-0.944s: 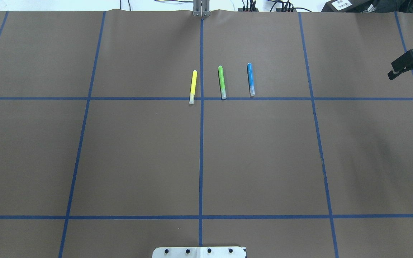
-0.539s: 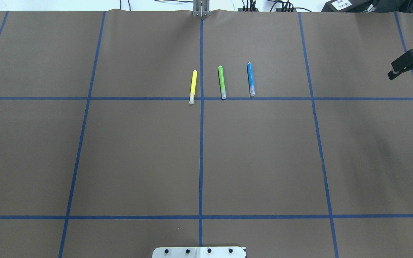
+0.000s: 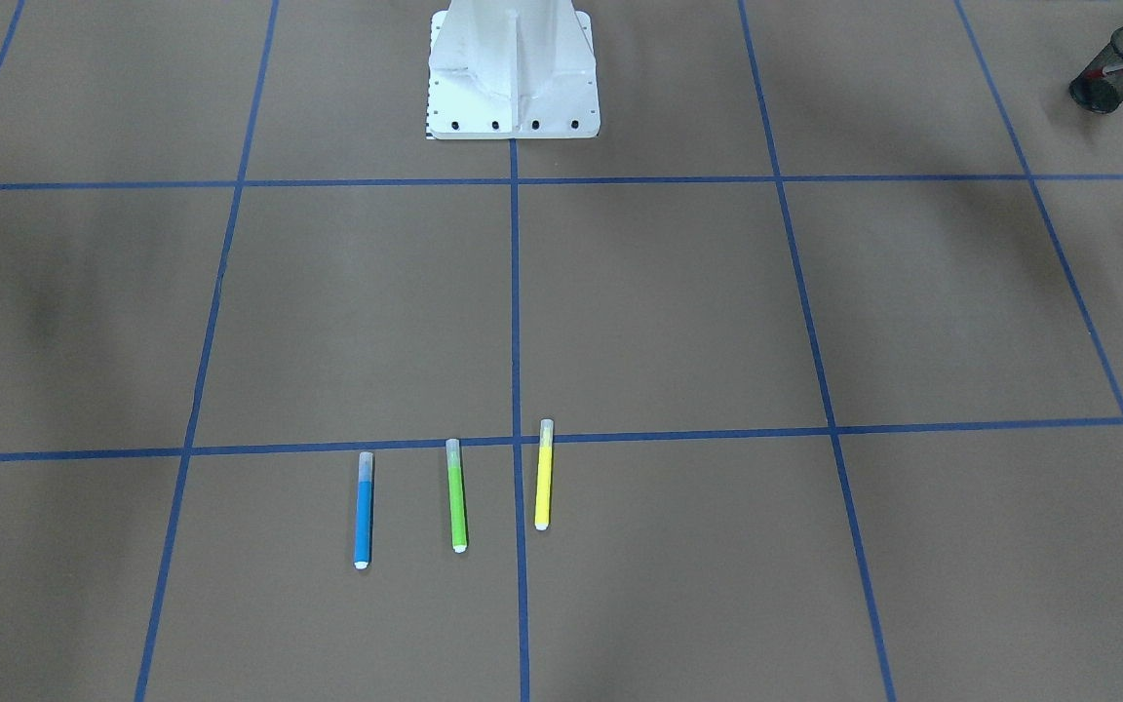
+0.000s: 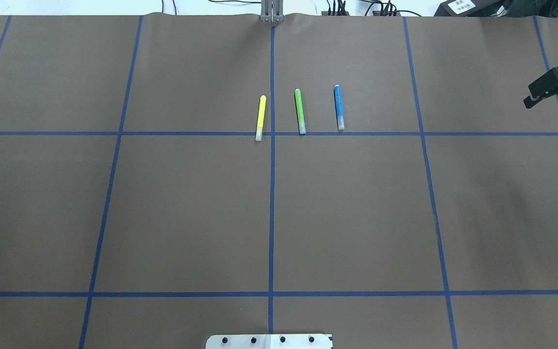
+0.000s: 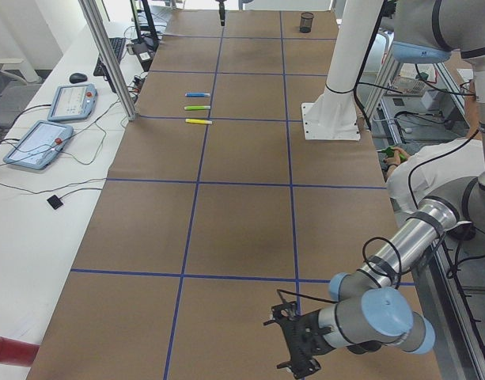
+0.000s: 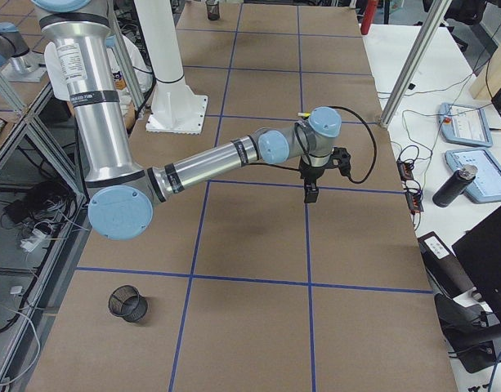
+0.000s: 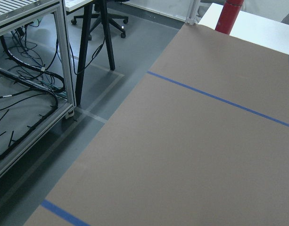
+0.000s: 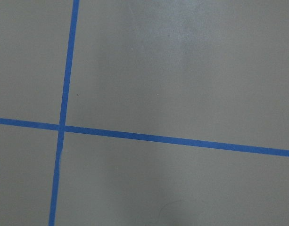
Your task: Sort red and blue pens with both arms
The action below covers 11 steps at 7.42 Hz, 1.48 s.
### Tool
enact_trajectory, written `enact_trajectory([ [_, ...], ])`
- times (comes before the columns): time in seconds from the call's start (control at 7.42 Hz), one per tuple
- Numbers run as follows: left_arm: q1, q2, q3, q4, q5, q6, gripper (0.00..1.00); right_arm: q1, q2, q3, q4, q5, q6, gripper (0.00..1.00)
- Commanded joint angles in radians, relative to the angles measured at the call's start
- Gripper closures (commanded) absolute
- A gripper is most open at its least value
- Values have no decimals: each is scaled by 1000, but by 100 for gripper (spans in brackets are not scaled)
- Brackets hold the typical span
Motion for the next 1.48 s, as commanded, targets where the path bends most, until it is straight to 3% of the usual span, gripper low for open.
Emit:
enact_trajectory([
  [0.0, 236, -221, -75, 340, -42, -7, 0, -8, 1, 0, 0, 0, 4, 0],
  [0.4, 508, -518, -89, 688, -34, -11, 0, -36, 29, 1, 2, -3, 79, 0],
  [0.54, 565, -566, -92, 743, -34, -12, 0, -41, 43, -2, 0, -3, 79, 0],
  [0.81, 635, -587, -124, 790, -36, -14, 0, -76, 80, -12, 0, -5, 154, 0],
  [0.94, 671, -587, -184, 894, -34, 3, 0, -83, 89, -12, 0, -3, 183, 0],
  [1.35, 676, -565, -206, 936, -25, 286, 0, -148, 182, -40, 0, -3, 340, 0],
])
